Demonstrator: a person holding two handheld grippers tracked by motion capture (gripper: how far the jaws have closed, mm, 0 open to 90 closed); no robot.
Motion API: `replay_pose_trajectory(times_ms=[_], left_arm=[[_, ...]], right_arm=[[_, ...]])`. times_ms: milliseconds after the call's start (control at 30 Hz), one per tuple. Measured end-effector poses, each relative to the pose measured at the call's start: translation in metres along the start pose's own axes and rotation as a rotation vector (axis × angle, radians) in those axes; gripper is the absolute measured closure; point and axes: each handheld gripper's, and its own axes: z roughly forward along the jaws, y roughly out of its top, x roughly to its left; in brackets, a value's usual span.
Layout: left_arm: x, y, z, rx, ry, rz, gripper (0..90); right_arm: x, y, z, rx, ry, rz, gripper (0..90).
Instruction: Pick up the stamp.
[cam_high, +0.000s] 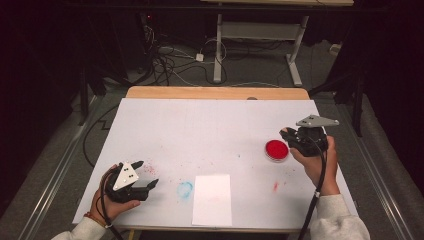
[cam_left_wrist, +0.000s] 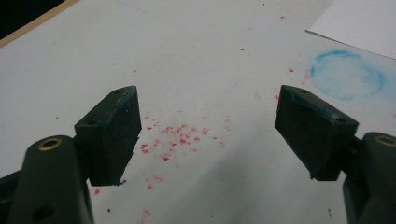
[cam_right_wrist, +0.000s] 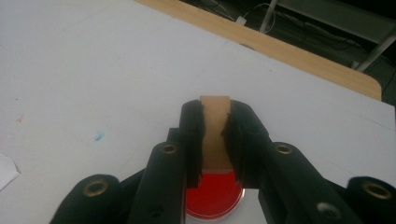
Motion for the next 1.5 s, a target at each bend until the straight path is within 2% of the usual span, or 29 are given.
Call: replay_pose_trajectory(times_ms=[133,267,300,533,767,900,1300,1433,1467,1500], left_arm=[[0.000,0.000,0.000,0.001,-0.002,0.001,21.9],[0.000,0.000,0.001,-0.004,0.001,0.011,21.9],[0.000,0.000,0.001,0.003,-0.004,0.000,22.0],[0.000,0.000,0.001,0.005,-0.008,0.000,21.9],[0.000,-0.001,0.001,0.007,-0.009,0.001,21.9],[0.000,-0.001,0.001,0.010,-0.011,0.004,21.9],[-0.001,-0.002,0.000,0.012,-0.013,0.008,21.9],[0.000,-0.002,0.000,0.010,-0.012,0.003,21.8],[0.001,-0.002,0.000,0.004,-0.008,0.013,21.9],[0.001,-0.003,0.000,0.009,-0.012,0.002,21.8]], right_arm=[[0.001,-0.002,0.003,0.009,0.003,0.003,76.5],[0.000,-0.011,0.021,0.064,-0.001,-0.002,76.5],[0.000,-0.014,0.025,0.077,0.001,-0.003,76.5],[0.002,-0.032,0.056,0.179,0.003,-0.006,76.5],[0.001,-0.043,0.072,0.232,0.017,0.000,76.5],[0.000,-0.045,0.072,0.228,0.024,0.025,76.6],[-0.002,-0.047,0.073,0.227,0.031,0.056,76.6],[0.004,-0.045,0.074,0.239,-0.004,0.028,76.6],[0.004,-0.046,0.074,0.239,-0.001,0.030,76.6],[0.003,-0.046,0.074,0.238,0.002,0.036,76.6]])
